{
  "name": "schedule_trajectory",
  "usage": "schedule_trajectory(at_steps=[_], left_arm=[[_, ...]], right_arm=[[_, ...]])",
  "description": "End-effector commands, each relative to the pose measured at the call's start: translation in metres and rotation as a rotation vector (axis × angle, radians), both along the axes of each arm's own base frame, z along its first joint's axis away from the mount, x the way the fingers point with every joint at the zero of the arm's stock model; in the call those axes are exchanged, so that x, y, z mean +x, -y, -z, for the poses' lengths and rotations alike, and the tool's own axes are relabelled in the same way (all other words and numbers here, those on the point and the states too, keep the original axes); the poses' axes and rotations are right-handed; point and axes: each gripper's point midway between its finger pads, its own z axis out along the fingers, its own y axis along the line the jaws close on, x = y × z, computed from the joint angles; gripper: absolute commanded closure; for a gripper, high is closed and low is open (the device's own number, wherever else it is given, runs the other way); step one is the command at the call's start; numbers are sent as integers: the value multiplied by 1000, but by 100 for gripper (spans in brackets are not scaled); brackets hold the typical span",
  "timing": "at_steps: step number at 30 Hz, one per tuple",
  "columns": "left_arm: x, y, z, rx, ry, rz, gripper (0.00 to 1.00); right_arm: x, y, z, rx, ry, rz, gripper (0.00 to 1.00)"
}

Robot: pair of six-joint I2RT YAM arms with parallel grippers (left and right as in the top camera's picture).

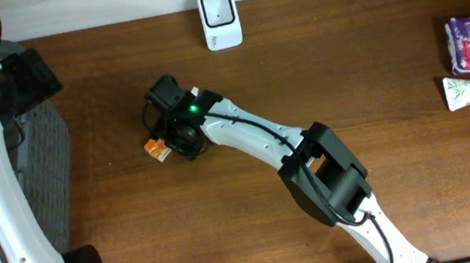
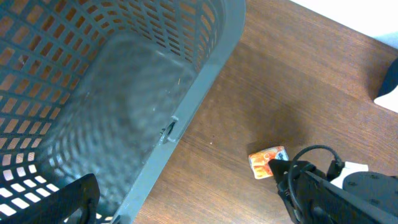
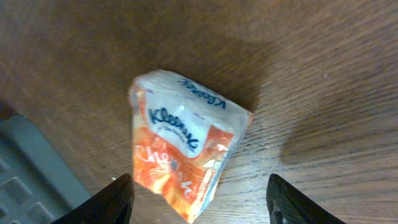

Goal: Scan the item barcode
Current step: 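Reach the right gripper to the orange Kleenex pack and grasp it, then lift the orange tissue pack and hold its barcode to the scanner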

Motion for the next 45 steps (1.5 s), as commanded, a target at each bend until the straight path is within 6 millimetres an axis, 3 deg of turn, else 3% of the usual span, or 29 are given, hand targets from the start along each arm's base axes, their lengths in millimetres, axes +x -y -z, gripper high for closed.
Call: schedule_trajectory(at_steps=[1, 2, 5, 6, 8, 10, 14, 16, 19, 22, 26, 28, 31, 34, 36, 42, 45], left_arm=[[-2, -2, -7, 13, 19, 1, 1], [-2, -2, -7, 13, 19, 1, 1], [-2, -2, -7, 13, 18, 2, 1], [-2, -2, -7, 13, 18, 2, 1], [-2, -2, -7, 13, 19, 1, 1], [-2, -2, -7, 13, 19, 1, 1], [-2, -2, -7, 13, 18, 2, 1], [-2, -2, -7, 13, 18, 2, 1], [-2, -2, -7, 13, 19, 1, 1], [-2, -2, -7, 13, 19, 1, 1], [-2, -2, -7, 13, 19, 1, 1], [-2, -2, -7, 13, 19, 1, 1], [-2, -2, -7, 13, 18, 2, 1], [-2, -2, -7, 13, 18, 2, 1], [-2, -2, -7, 13, 19, 1, 1], [-2, -2, -7, 13, 18, 2, 1], [-2, -2, -7, 13, 18, 2, 1]], right_arm=[[1, 3, 29, -63, 8, 18, 45], [3, 7, 37, -82, 11, 15, 56], [1, -2, 39, -46, 22, -56, 63], [-1, -5, 38, -33, 25, -92, 70], [-4, -7, 33, -11, 70, -253, 96], [-2, 2, 26, 20, 86, -375, 96], [0, 18, -26, 362, 201, -739, 96], [2, 38, -68, 665, 311, -880, 96], [33, 89, -93, 816, 342, -793, 96], [59, 144, -128, 986, 558, -794, 96], [94, 210, -130, 943, 638, -678, 96], [107, 234, -132, 909, 720, -667, 96], [115, 254, -132, 841, 897, -721, 96], [116, 253, -132, 783, 1052, -811, 96], [112, 244, -133, 794, 1055, -829, 96], [82, 192, -132, 887, 913, -868, 96], [71, 181, -160, 890, 940, -907, 96]])
